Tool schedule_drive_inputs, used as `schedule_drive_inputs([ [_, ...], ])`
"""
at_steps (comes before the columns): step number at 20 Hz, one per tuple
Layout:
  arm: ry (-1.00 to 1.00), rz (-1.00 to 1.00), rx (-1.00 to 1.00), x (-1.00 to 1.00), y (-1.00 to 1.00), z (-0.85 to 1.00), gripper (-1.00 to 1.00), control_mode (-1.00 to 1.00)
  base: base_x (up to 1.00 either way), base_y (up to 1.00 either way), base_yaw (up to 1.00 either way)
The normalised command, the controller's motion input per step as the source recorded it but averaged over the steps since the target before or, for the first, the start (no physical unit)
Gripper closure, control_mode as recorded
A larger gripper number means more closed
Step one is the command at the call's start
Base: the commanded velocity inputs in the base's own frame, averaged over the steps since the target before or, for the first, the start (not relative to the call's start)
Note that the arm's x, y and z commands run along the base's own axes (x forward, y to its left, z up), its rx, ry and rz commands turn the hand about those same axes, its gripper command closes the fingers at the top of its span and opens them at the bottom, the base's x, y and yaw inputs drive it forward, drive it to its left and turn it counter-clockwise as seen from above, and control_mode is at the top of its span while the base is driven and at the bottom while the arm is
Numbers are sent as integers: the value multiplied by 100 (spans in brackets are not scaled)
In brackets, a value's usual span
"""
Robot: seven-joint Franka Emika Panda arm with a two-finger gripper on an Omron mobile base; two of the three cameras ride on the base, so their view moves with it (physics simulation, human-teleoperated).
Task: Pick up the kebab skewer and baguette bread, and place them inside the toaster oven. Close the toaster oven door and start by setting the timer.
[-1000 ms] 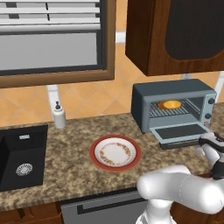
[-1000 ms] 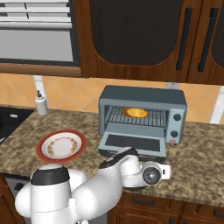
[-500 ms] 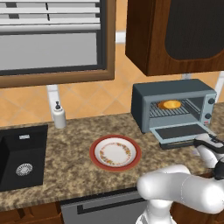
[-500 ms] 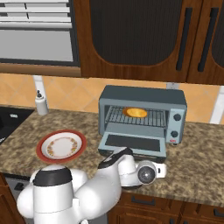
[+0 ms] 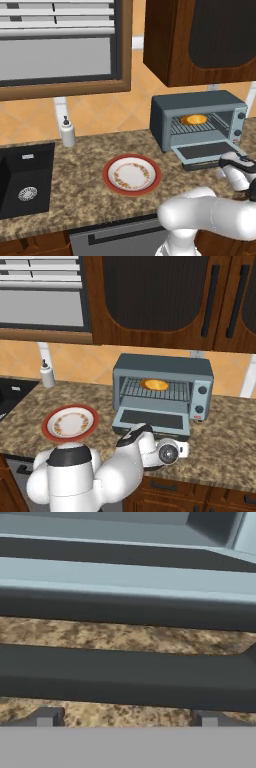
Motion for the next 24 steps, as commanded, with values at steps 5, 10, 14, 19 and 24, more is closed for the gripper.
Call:
schedule_drive_inputs([
  [5,-2,0,0,39,3,0,-100,-100,0,0,0],
  [10,-10,0,0,20,0,21,-100,-100,0,0,0],
  [14,-17,0,0,2,0,57,-100,-100,0,0,0],
  [19,-16,0,0,7,0,63,-100,-100,0,0,0],
  [24,-14,0,0,24,0,58,-100,-100,0,0,0],
])
